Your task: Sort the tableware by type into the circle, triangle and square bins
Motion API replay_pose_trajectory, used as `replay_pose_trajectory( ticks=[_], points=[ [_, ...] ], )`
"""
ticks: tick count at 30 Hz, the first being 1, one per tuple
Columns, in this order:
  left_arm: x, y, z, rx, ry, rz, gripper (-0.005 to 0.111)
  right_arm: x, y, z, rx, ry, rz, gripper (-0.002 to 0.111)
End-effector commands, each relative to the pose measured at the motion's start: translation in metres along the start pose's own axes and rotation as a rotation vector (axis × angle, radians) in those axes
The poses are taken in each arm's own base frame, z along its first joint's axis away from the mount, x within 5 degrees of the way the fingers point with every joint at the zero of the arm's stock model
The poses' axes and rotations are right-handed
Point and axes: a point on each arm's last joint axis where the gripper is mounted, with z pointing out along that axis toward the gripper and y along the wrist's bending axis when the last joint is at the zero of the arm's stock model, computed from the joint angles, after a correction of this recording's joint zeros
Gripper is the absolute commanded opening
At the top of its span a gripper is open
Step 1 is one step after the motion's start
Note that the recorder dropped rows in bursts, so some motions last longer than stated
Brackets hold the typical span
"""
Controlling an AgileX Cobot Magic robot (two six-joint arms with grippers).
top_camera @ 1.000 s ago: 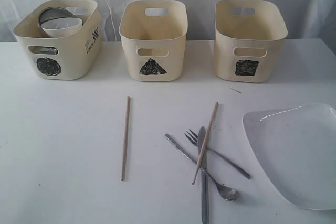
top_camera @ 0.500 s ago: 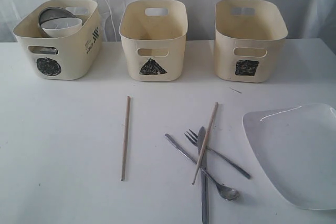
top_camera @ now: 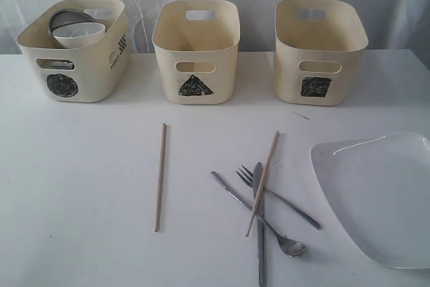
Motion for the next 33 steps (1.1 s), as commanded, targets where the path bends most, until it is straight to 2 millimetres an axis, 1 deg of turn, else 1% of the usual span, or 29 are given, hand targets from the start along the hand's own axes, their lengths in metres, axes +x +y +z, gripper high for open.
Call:
replay_pose_trajectory(
  ticks=[1, 6, 10, 13, 16, 18, 20, 21, 24, 26, 29, 33],
  points=[
    [0.001, 0.0, 0.0, -0.003, -0.003, -0.005, 0.0, -0.007, 0.002, -0.008, 0.006, 0.111, -0.008, 0.0],
    [0.001, 0.0, 0.0, -0.003, -0.003, -0.003, 0.0, -0.007, 0.003, -0.009, 0.008, 0.117, 0.008, 0.0],
    [0.001, 0.0, 0.0, -0.003, -0.003, -0.003, 0.0, 0.003, 0.001, -0.011, 0.024, 0.227, 0.008, 0.0],
    [0.001, 0.0, 0.0, -0.003, -0.003, -0.003, 0.0, 0.012, 0.0, -0.014, 0.028, 0.339, -0.026, 0.0],
    [0.001, 0.0, 0.0, -0.003, -0.003, -0.003, 0.0, 0.014, 0.004, -0.015, -0.015, 0.42, -0.066, 0.002],
    [0.001, 0.0, 0.0, -0.003, -0.003, -0.003, 0.0, 0.015, 0.007, -0.008, -0.044, 0.523, -0.097, 0.009],
    [0.001, 0.0, 0.0, -0.003, -0.003, -0.003, 0.0, 0.015, 0.008, 0.001, -0.053, 0.622, -0.099, 0.018],
    [0.001, 0.0, 0.0, -0.003, -0.003, -0.003, 0.0, 0.015, 0.009, 0.006, -0.064, 0.678, -0.099, 0.025],
    [0.001, 0.0, 0.0, -0.003, -0.003, -0.003, 0.0, 0.018, 0.009, 0.017, -0.087, 0.824, -0.12, 0.04],
    [0.001, 0.0, 0.0, -0.003, -0.003, -0.003, 0.0, 0.022, 0.01, 0.026, -0.1, 0.913, -0.141, 0.046],
    [0.001, 0.0, 0.0, -0.003, -0.003, -0.003, 0.0, 0.025, 0.013, 0.046, -0.13, 1.022, -0.176, 0.048],
    [0.001, 0.0, 0.0, -0.003, -0.003, -0.003, 0.0, 0.027, 0.017, 0.079, -0.144, 1.118, -0.204, 0.048]
  ],
)
